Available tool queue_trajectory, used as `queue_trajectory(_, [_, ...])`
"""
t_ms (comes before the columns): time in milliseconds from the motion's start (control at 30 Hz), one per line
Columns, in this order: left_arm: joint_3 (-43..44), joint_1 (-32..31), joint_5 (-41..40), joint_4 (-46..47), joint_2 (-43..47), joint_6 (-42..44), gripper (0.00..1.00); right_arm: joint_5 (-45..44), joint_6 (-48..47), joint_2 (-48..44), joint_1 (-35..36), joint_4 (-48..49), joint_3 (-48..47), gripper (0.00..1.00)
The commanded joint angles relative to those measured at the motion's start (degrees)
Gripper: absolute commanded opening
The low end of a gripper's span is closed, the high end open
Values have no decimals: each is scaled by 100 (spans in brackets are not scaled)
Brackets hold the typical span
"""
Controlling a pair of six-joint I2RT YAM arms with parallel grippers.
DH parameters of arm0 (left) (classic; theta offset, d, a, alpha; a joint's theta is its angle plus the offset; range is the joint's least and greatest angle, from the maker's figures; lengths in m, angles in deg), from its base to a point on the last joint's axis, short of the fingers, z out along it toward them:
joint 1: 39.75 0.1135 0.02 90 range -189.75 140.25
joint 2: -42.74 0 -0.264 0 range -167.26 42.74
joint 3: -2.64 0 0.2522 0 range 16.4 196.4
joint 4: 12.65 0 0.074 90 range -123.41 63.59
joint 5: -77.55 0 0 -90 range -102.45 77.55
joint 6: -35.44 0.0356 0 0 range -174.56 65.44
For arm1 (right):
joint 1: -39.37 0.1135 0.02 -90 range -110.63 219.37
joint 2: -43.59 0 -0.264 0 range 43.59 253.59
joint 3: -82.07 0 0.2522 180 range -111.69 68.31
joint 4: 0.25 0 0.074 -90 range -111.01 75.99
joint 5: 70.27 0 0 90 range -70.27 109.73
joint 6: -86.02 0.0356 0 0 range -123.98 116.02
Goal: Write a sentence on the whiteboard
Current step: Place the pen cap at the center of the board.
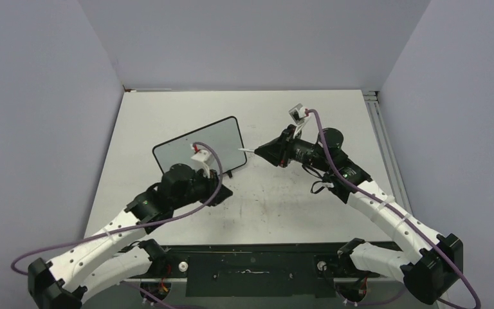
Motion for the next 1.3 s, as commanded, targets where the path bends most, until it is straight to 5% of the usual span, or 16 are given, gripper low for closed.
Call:
queue_trajectory(0, [-133,-1059,-1938,23,-765,205,0,-1276,-911,-110,392,-904,-259,5])
queue_trajectory(433, [-531,-1325,-1780,2264,-2454,-10,0,-2477,-594,-123,634,-919,127,5])
queue_trajectory(700, [-382,-1343,-1533,2677,-3489,-5,0,-3497,-221,-228,625,-1145,266,5])
queue_trajectory(1267, [-358,-1330,-1611,2809,-4275,118,37,-4212,-242,-321,624,-1470,152,5])
